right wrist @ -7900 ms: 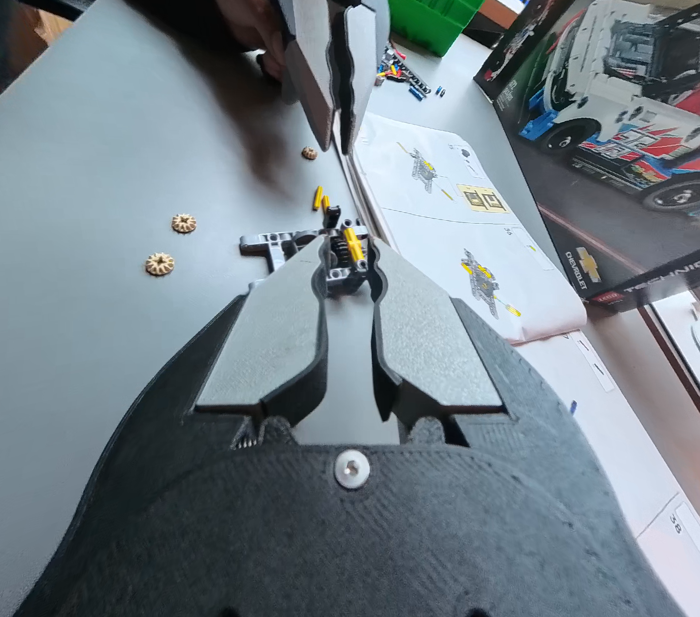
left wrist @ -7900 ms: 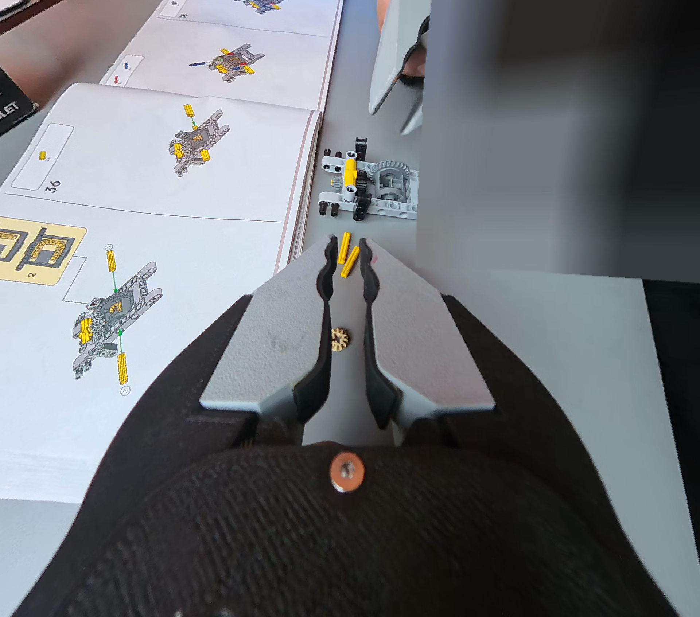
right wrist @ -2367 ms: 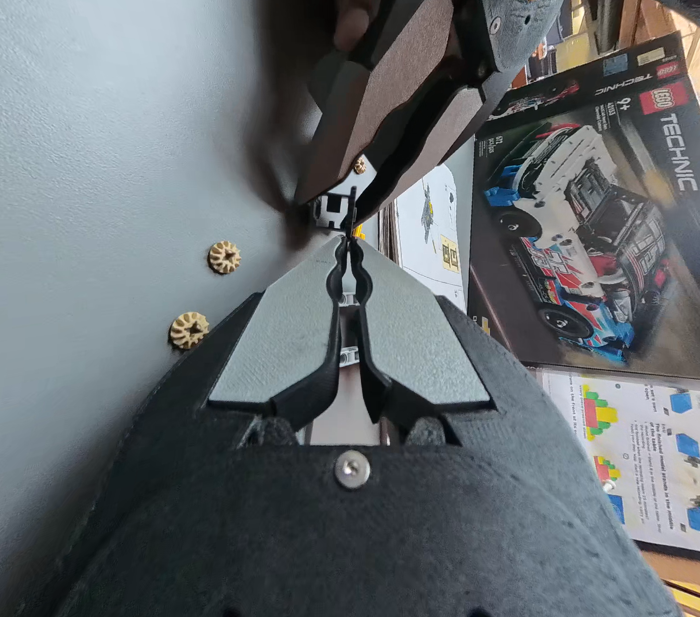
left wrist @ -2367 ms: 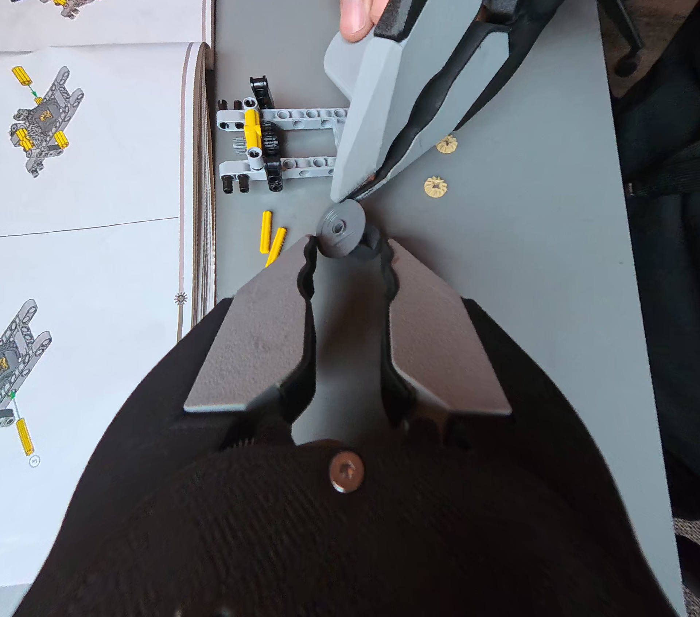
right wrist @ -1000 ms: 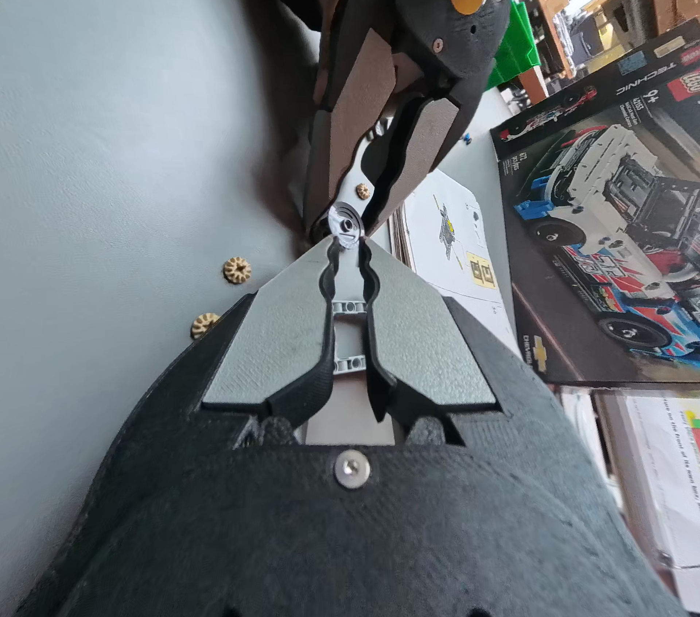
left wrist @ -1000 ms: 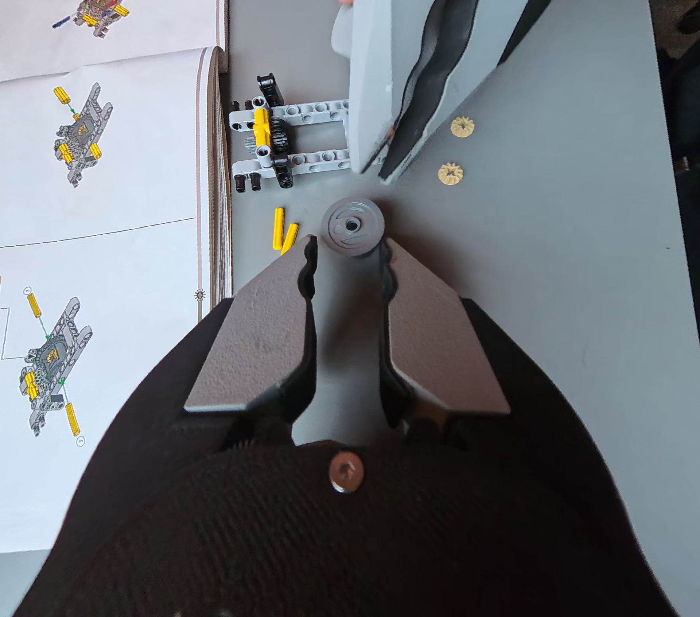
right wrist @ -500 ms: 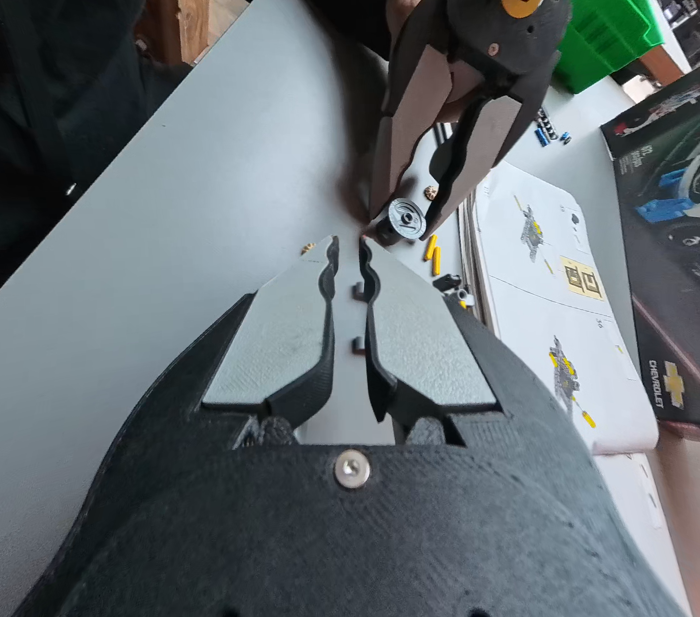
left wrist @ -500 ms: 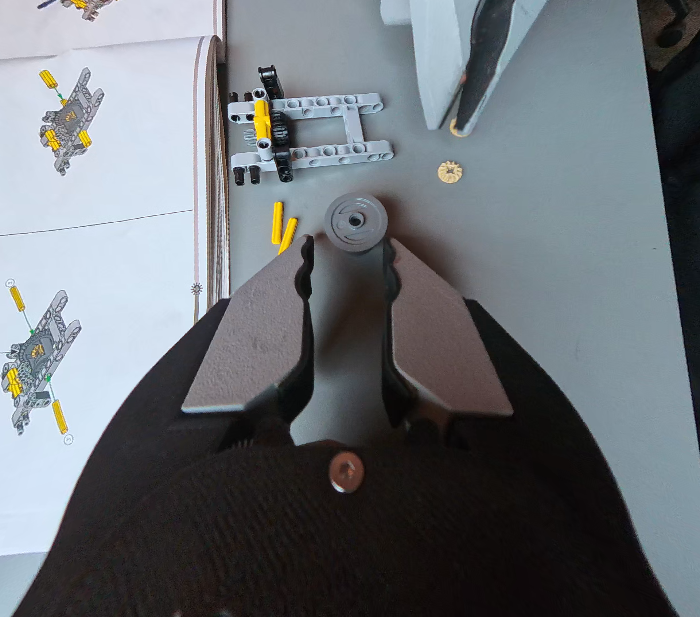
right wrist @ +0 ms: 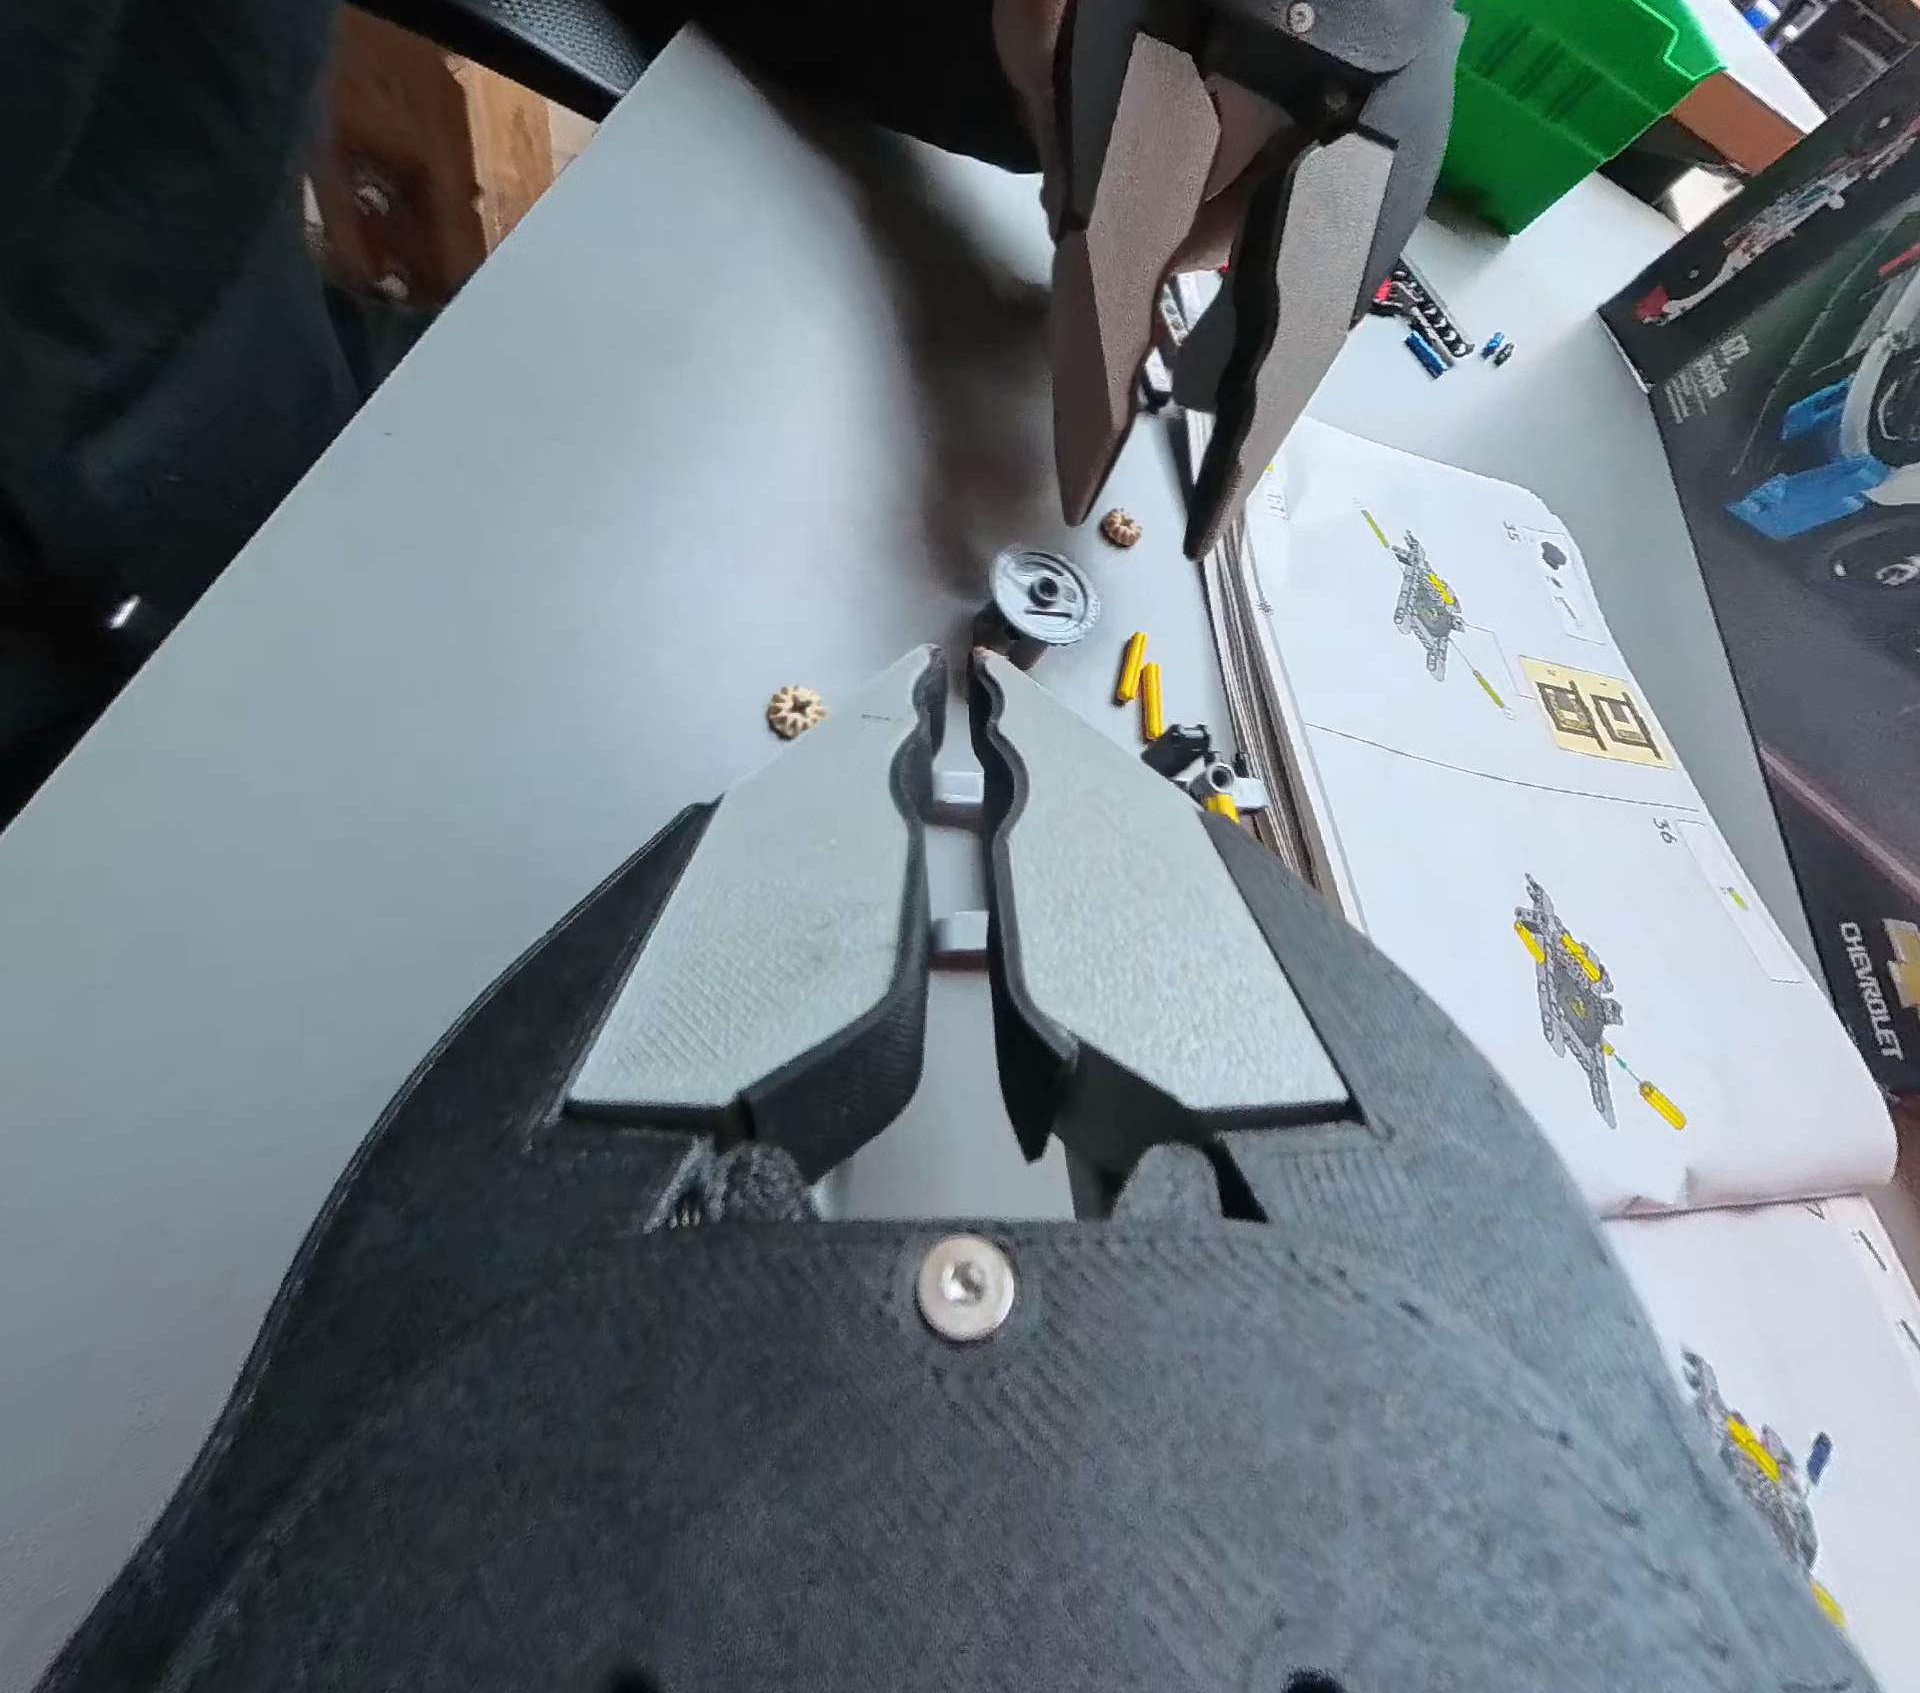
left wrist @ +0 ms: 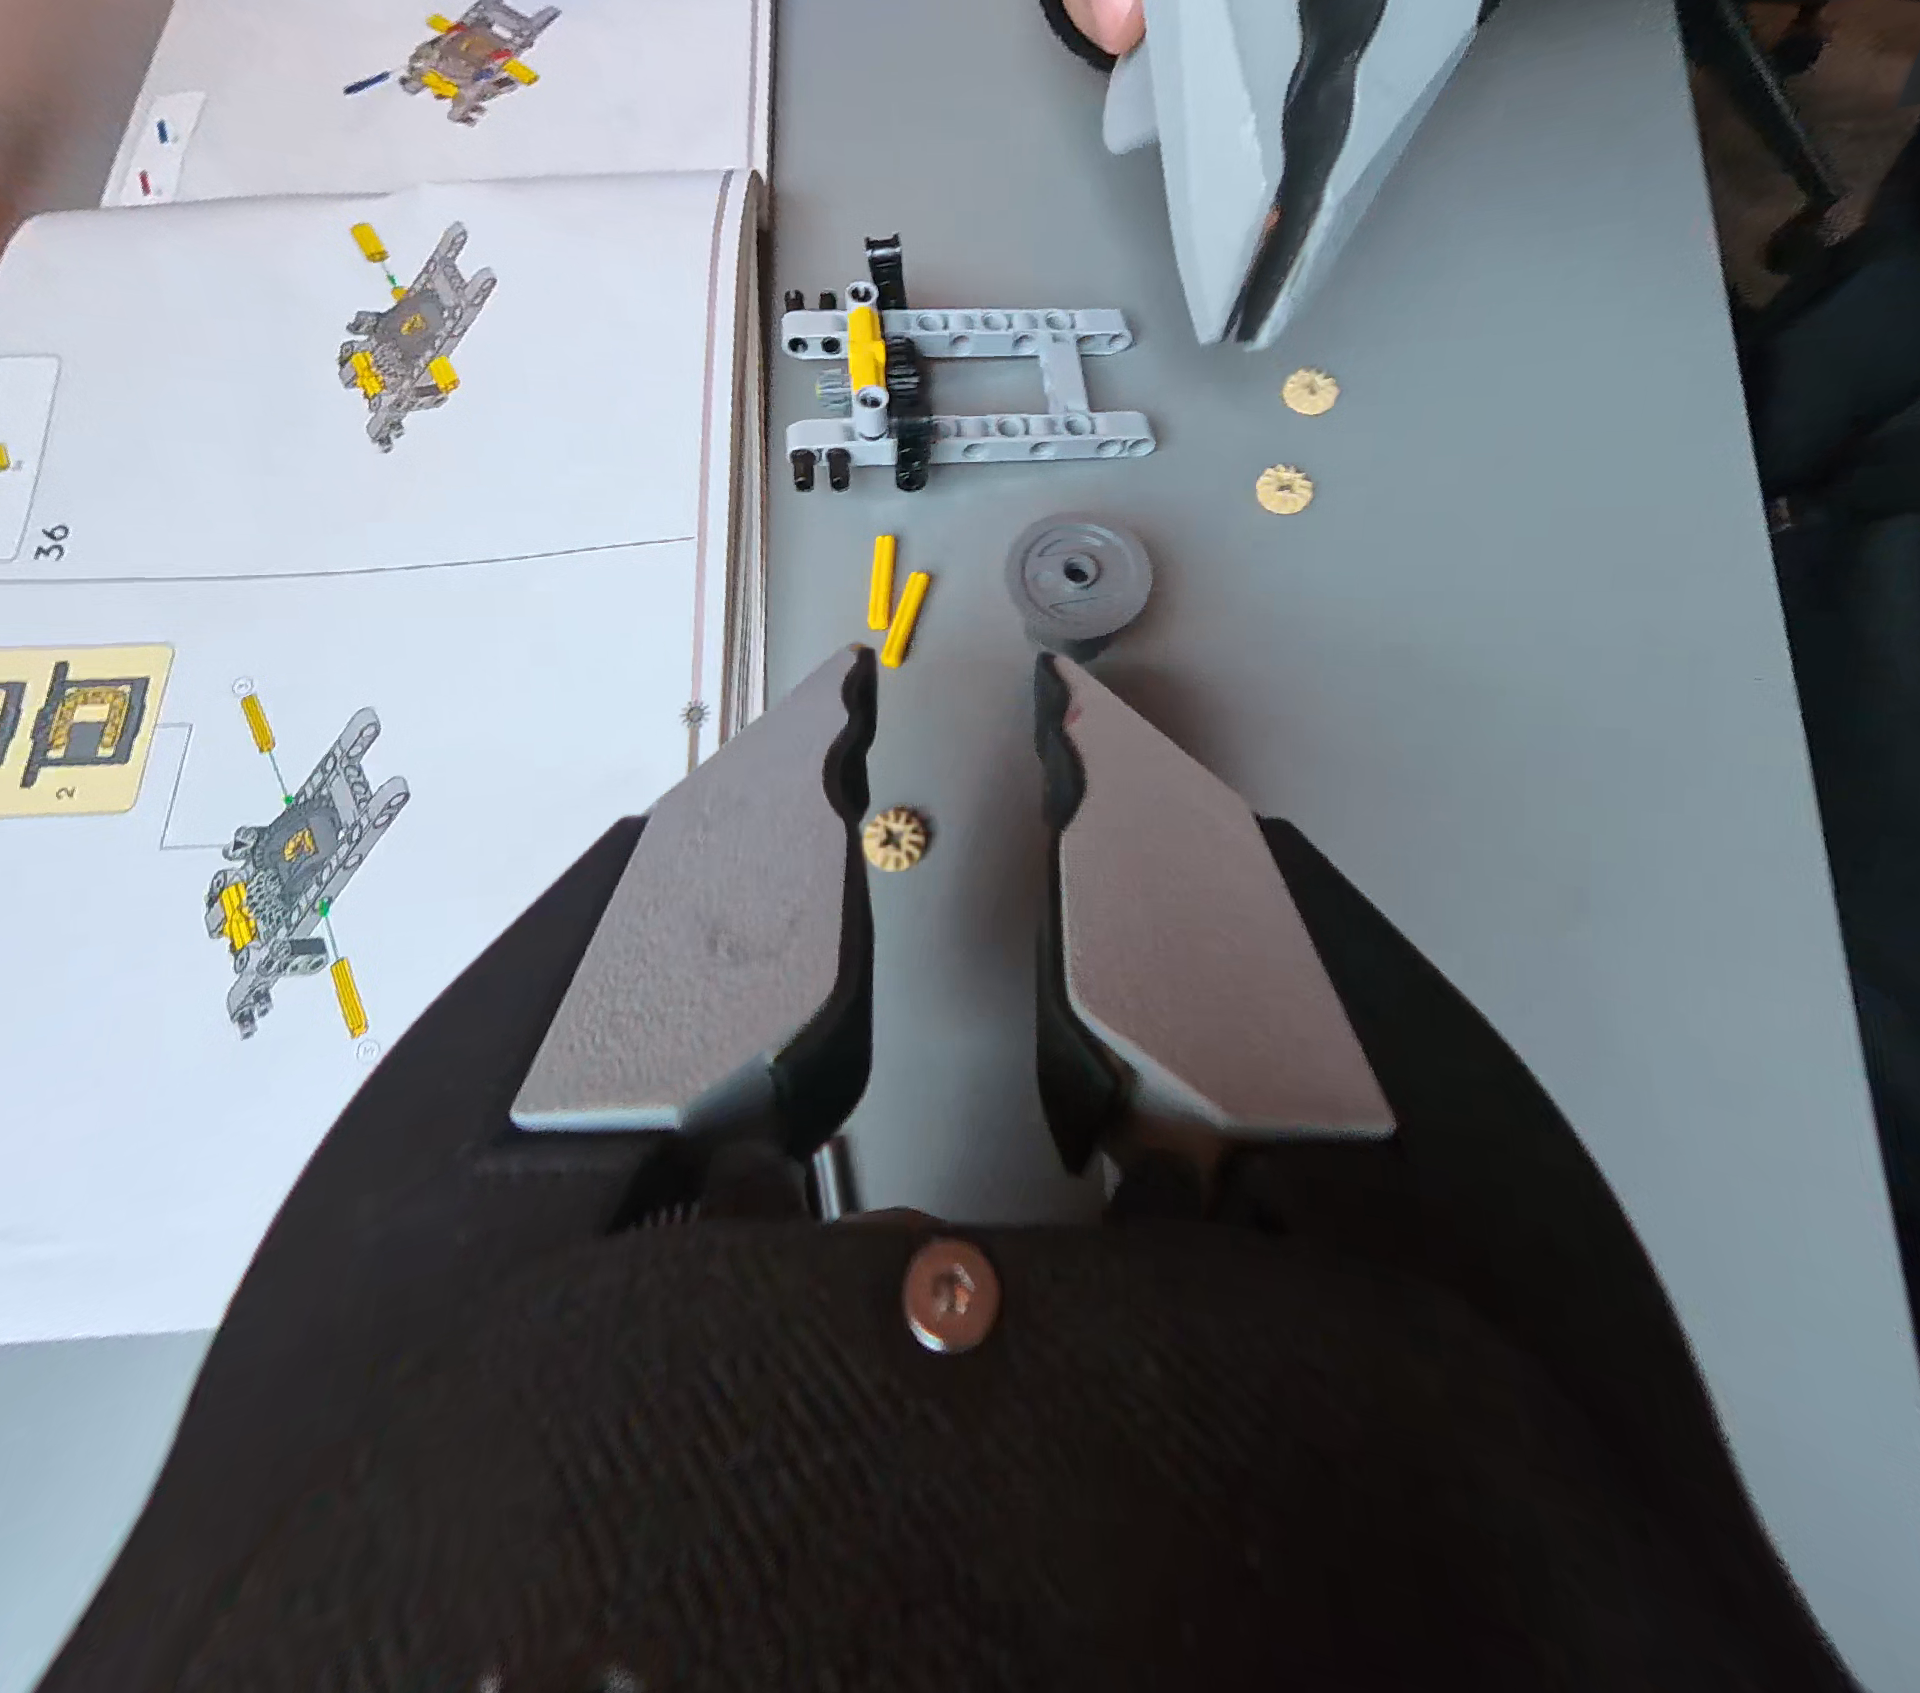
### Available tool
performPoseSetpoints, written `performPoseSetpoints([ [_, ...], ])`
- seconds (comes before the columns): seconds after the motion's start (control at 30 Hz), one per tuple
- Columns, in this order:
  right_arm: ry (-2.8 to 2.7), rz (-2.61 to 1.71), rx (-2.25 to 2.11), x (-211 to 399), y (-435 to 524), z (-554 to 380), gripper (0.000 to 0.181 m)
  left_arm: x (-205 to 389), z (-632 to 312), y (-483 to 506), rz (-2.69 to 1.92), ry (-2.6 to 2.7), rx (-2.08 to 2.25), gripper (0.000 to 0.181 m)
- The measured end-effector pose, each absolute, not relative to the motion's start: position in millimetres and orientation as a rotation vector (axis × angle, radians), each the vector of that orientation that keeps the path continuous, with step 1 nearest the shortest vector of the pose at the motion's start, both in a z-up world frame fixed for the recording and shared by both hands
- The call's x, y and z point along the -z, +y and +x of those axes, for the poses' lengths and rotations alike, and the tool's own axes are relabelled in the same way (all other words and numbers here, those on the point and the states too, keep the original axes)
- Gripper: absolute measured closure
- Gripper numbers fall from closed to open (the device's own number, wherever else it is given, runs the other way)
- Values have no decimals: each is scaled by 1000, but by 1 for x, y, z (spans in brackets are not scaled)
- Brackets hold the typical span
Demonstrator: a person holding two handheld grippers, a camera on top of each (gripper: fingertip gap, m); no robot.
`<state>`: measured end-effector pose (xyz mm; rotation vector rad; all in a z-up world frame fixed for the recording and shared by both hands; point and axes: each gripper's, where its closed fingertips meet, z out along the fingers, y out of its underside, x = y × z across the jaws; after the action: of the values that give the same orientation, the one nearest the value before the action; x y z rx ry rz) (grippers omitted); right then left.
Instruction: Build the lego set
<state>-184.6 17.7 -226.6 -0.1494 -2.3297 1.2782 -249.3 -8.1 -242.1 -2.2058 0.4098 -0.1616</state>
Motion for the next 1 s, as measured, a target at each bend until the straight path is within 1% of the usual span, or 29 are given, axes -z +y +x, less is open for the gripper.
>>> performPoseSetpoints([
  [0.23, -2243, -263, -1421, 213, 22, -198, 181, 254, -270, -4, -2268, 349, 66, 162],
  [0.3, -2233, -287, -1447, 210, 23, -201, 181, 257, -272, -2, -2285, 370, 35, 168],
  [0.6, -2209, -339, -1446, 208, 30, -208, 181, 265, -261, 6, -2377, 435, 143, 165],
  [0.83, -2211, -352, -1466, 207, 30, -209, 181, 267, -257, 11, -2386, 434, 207, 168],
  [0.87, -2211, -353, -1471, 206, 30, -209, 181, 267, -257, 11, -2387, 426, 220, 172],
  [0.9, -2210, -355, -1475, 206, 30, -209, 181, 267, -256, 11, -2388, 424, 237, 180],
  [1.0, -2201, -369, -1490, 204, 30, -211, 181, 267, -256, 11, -2384, 404, 268, 180],
])
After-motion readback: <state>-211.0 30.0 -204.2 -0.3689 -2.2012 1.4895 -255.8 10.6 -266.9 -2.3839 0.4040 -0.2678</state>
